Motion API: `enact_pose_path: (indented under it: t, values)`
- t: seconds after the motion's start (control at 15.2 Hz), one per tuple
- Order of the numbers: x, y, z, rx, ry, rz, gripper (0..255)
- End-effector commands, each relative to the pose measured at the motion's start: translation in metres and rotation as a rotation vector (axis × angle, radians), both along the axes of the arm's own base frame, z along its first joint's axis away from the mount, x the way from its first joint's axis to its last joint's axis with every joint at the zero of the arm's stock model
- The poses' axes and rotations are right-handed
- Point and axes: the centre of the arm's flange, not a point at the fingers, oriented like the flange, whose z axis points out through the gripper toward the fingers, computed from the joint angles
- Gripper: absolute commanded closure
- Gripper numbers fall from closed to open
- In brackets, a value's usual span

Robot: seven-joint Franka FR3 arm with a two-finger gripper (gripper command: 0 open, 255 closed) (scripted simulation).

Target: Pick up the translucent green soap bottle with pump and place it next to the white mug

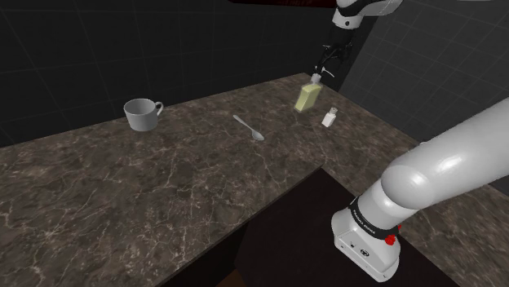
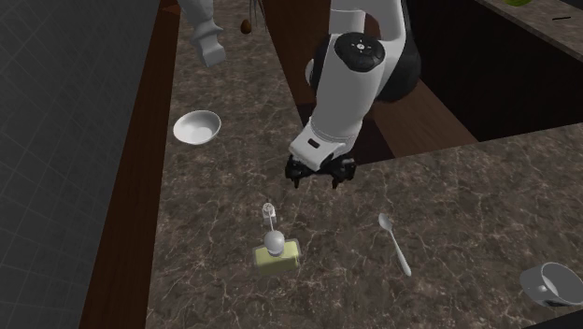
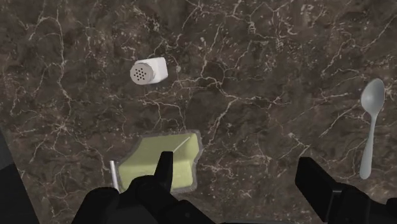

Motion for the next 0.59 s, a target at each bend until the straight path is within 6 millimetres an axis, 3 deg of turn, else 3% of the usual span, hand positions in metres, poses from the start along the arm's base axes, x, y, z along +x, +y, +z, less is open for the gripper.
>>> enact_pose_path:
  t: [0.0, 0.53]
  values:
    - [0.014, -0.019, -0.010, -0.007, -0.011, -0.006, 0]
    - [0.071, -0.097, -0.032, -0.030, -0.051, -0.032, 0]
